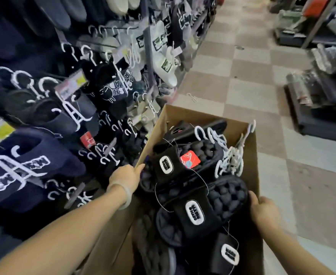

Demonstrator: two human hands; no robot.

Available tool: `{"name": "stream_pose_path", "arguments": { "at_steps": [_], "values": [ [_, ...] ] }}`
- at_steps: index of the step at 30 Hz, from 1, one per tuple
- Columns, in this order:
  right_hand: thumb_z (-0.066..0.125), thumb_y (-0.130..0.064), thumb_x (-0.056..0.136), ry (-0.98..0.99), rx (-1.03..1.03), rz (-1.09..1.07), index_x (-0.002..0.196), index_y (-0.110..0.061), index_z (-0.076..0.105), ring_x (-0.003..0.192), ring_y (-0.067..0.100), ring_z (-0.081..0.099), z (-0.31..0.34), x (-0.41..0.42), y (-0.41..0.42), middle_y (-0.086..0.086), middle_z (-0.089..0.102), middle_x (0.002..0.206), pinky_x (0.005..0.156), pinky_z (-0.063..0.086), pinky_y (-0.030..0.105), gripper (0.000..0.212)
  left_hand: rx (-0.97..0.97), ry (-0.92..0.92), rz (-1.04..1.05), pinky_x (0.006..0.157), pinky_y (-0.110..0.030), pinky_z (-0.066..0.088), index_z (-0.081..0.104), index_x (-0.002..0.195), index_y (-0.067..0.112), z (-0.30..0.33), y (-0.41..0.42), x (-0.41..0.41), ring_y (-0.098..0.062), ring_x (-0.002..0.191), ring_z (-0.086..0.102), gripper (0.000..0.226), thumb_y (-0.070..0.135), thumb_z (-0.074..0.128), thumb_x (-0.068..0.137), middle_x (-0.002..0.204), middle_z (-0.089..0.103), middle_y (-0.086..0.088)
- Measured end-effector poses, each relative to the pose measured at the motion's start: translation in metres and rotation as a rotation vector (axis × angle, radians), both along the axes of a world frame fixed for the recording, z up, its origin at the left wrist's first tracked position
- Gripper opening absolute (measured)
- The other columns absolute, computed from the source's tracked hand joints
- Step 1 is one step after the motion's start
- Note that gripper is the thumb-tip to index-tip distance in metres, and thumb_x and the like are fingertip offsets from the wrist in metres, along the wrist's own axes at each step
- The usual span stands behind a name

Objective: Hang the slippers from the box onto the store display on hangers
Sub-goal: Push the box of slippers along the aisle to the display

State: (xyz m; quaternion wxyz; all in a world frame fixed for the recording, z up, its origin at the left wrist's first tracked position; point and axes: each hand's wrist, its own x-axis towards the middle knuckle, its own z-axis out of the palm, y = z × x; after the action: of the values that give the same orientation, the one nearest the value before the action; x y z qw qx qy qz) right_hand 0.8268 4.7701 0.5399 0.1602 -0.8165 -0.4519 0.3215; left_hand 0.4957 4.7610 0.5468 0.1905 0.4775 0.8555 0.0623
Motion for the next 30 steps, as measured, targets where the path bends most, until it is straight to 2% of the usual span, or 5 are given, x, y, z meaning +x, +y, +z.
{"name": "stream_pose_path", "arguments": {
  "at_steps": [7,11,18,23,30],
  "values": [
    [0.041,-0.033,0.096,-0.012,-0.056,0.033,0.082,0.008,0.058,0.096,0.046,0.057,-0.117,-0.013,0.111,0.035,0.062,0.096,0.08,0.041,0.043,0.047,-0.063,0.003,0.091,0.064,-0.033,0.04,0.064,0.077,0.009,-0.12,0.098,-0.01,-0.034,0.086,0.063,0.057,0.053,0.031,0.094,0.085,0.068,-0.015],
    [0.04,-0.031,0.097,-0.029,-0.115,0.041,0.087,0.008,0.057,0.099,0.044,0.055,-0.199,-0.026,0.149,0.034,0.06,0.099,0.071,0.029,0.036,0.044,-0.131,0.06,0.077,0.069,-0.035,0.043,0.066,0.09,0.006,-0.21,0.137,-0.022,-0.036,0.092,0.062,0.058,0.05,0.03,0.095,0.093,0.069,-0.018],
    [0.04,-0.04,0.095,-0.066,-0.106,0.092,0.067,-0.004,0.049,0.087,0.043,0.057,-0.377,-0.052,0.201,0.029,0.06,0.083,0.067,0.036,0.039,0.047,-0.228,0.049,0.123,0.082,-0.04,0.045,0.064,0.109,0.01,-0.377,0.177,-0.05,-0.039,0.1,0.06,0.049,0.045,0.033,0.096,0.101,0.067,-0.023],
    [0.041,-0.035,0.096,-0.081,-0.102,0.079,0.063,-0.003,0.043,0.084,0.044,0.054,-0.477,-0.063,0.233,0.028,0.053,0.075,0.065,0.031,0.037,0.046,-0.205,0.086,0.073,0.081,-0.04,0.042,0.062,0.105,0.002,-0.479,0.209,-0.066,-0.042,0.1,0.058,0.055,0.046,0.032,0.095,0.102,0.065,-0.025],
    [0.041,-0.034,0.096,-0.151,-0.043,0.046,0.057,-0.007,0.036,0.086,0.047,0.055,-0.553,-0.074,0.285,0.034,0.052,0.079,0.067,0.031,0.036,0.048,-0.097,0.075,0.082,0.077,-0.043,0.043,0.065,0.094,-0.002,-0.545,0.282,-0.083,-0.045,0.099,0.056,0.065,0.055,0.034,0.092,0.1,0.063,-0.027]
  ]
}}
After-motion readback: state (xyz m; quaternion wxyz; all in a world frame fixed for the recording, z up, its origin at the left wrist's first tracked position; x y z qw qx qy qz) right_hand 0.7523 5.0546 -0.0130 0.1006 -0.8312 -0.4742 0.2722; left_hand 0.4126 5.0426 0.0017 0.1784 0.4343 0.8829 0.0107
